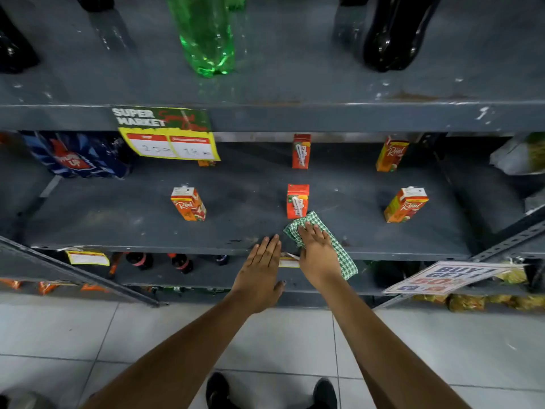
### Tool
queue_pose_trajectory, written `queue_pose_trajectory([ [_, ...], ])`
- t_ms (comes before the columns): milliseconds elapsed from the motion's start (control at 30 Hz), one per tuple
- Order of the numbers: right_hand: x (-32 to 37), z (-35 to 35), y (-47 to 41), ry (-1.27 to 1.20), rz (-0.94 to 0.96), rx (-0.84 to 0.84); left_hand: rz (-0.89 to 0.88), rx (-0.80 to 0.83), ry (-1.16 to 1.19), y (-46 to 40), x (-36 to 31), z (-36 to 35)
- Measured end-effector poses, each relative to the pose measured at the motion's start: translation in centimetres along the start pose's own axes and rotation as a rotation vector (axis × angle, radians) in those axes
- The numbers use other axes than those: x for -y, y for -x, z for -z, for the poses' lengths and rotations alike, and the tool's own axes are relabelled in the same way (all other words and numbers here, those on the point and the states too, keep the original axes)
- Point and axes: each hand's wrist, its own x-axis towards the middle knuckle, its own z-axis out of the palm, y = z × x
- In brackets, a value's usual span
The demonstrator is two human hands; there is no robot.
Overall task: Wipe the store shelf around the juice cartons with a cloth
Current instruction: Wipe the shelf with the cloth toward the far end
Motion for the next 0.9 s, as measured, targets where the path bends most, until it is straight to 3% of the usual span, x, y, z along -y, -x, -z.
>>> queue_pose_trajectory([
  [367,2.5,-0.7,1.2,-0.080,0.030,0.112,-0.019,0.013,0.027,0.4,2.1,-0.5],
  [500,2.0,2.4,1.5,-0.292,-0.226,0.005,-0.064,0.003,0.007,1.2,4.2,-0.1],
  [600,2.1,2.7,1.9,-0.125,-0.345,-0.092,-0.069,0.008,-0.008,2.3,6.4,0.2],
  [900,11.6,-3.7,0.7,0.061,-0.235,0.038,-0.085,-0.027,0.005,5.1,12.5,0.4],
])
